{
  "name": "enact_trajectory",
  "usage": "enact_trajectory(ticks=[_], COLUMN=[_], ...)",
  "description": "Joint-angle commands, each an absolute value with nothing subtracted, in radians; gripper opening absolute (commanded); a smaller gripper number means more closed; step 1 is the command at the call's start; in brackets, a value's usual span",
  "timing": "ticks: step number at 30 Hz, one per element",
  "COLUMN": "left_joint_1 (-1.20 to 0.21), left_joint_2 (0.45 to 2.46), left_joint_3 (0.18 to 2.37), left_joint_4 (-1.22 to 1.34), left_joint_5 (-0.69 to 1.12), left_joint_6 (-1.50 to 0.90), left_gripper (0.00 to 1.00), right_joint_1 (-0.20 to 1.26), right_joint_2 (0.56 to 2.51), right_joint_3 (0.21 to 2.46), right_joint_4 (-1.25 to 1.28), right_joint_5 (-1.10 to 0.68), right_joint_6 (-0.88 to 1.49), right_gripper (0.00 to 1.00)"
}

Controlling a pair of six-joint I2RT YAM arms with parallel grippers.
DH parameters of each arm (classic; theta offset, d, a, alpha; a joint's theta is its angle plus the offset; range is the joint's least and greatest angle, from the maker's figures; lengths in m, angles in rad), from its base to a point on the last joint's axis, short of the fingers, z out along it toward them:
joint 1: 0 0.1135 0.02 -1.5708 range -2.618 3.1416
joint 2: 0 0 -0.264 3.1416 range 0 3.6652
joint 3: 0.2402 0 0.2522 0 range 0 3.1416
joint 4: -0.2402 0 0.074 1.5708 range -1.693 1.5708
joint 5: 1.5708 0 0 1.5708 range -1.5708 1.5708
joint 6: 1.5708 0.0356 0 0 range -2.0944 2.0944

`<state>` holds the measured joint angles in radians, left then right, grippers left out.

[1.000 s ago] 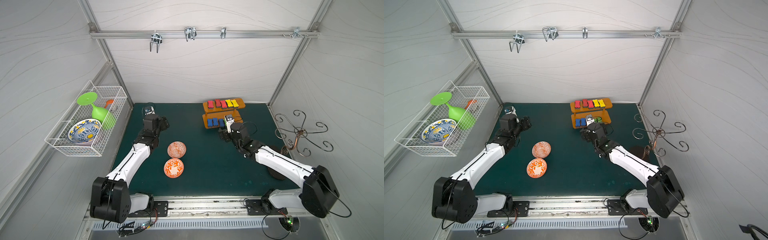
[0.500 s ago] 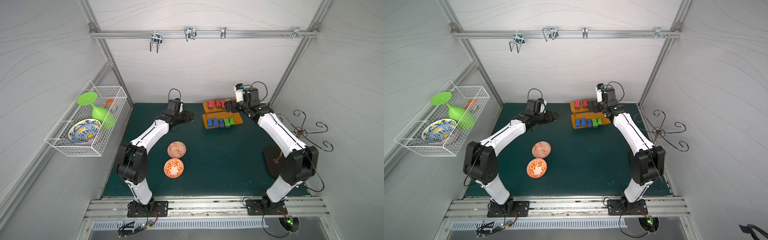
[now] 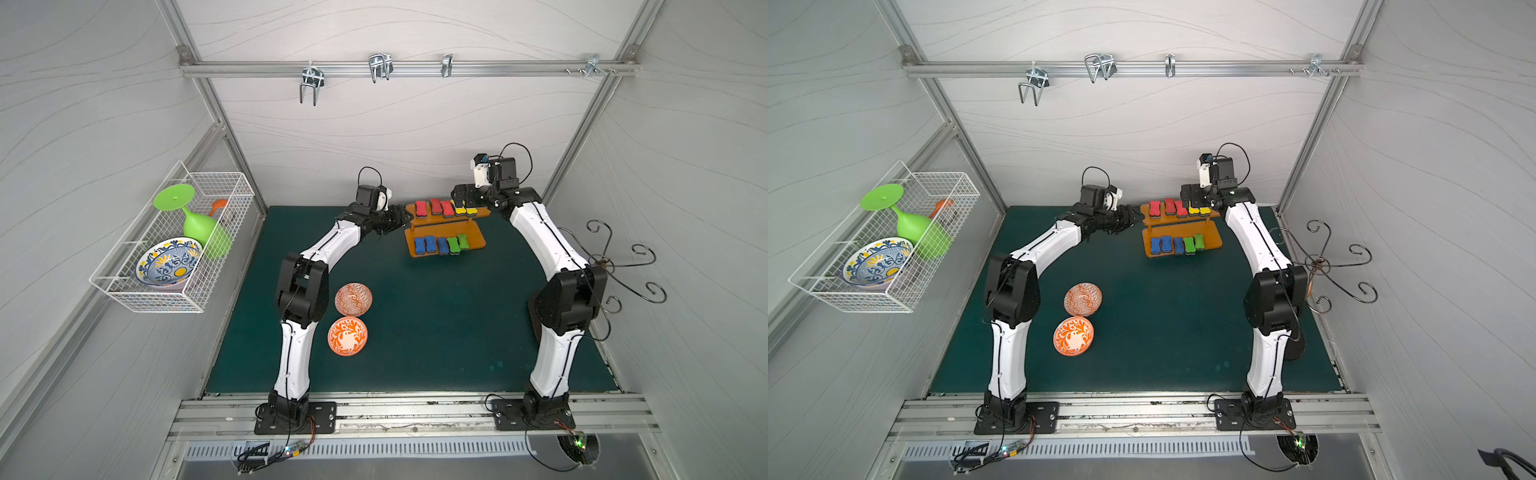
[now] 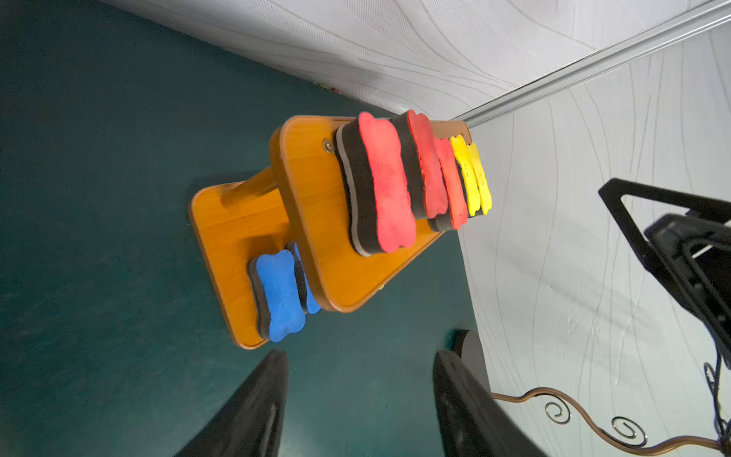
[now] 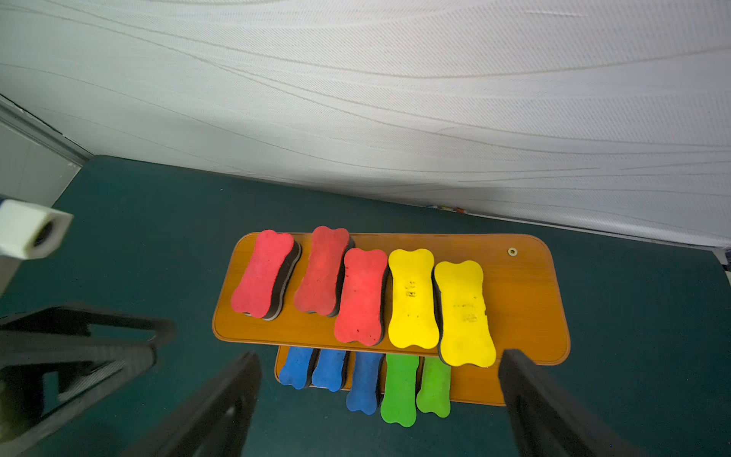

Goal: Remove the whiteboard erasers from the shelf
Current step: Move the shelf to the center of the board.

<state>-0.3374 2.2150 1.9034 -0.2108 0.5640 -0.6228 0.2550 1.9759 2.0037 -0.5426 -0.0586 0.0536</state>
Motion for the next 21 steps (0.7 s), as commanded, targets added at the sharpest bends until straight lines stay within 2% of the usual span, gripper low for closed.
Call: enact_trajectory(ticks=[1, 8, 14, 21], left_joint_1=[-0.309, -0.290, -0.284, -0.285], left_joint_2=[2.282, 2.367, 2.429, 2.469], left_joint_3=[1.998, 2.048, 2.079, 2.115], left_joint_4=[-0.153, -0.032, 0.044, 0.100], left_joint_5=[0.619, 0.684, 0.732, 0.756], left_joint_6=[-0.680, -0.773, -0.856, -0.925], left_gripper=[0.61, 0.58, 0.49, 0.46], right_joint_1=[0.247, 0.245, 0.246, 0.246], right_joint_2=[1.982, 1.974, 1.960, 1.954], right_joint_3=[2.021, 2.010, 1.996, 1.990], right_joint_4=[-0.569, -0.563, -0.560, -0.556], right_joint_5=[-0.107, -0.135, -0.145, -0.146], right_joint_6=[0.043, 0.047, 0.048, 0.048], right_gripper=[0.99, 0.99, 0.99, 0.99])
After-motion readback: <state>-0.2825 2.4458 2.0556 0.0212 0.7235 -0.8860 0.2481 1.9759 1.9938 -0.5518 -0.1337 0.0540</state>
